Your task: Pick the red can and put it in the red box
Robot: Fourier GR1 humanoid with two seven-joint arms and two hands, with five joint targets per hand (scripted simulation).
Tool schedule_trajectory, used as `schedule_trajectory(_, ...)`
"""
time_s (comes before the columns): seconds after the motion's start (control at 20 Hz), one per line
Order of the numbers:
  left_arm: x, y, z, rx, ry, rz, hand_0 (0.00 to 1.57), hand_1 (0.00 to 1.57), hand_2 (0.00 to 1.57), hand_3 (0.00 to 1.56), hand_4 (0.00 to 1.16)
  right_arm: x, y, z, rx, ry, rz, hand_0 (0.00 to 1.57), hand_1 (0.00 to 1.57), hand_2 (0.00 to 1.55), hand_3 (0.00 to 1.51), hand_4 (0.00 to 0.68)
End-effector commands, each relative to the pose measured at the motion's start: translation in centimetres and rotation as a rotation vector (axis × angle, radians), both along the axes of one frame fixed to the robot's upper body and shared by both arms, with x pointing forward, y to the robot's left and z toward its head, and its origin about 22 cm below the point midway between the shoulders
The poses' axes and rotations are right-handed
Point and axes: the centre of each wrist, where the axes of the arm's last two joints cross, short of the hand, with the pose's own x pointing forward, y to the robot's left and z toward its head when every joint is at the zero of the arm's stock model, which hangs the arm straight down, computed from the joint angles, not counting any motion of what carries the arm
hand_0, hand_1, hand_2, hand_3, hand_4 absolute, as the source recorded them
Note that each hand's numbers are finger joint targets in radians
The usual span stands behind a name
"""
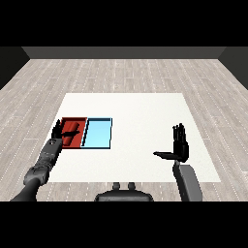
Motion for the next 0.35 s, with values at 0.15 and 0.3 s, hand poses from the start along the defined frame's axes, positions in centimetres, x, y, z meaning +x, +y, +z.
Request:
schedule_trajectory(0.15, 2.2, -2.3, 2.8, -0.187, -0.655, -0.143, 0.0, 0.0, 0.0, 0.0, 0.0, 0.1, 1.3, 0.2, 0.0, -0.004, 0.04, 0.0, 0.0, 0.0, 0.0, 0.0)
schedule_trajectory(0.3, 3.1, -5.3, 3.6, -0.234, -0.783, -0.278, 0.0, 0.0, 0.0, 0.0, 0.0, -0.1, 1.7, 0.4, 0.008, -0.007, 0.041, 0.0, 0.0, 0.0, 0.0, 0.0)
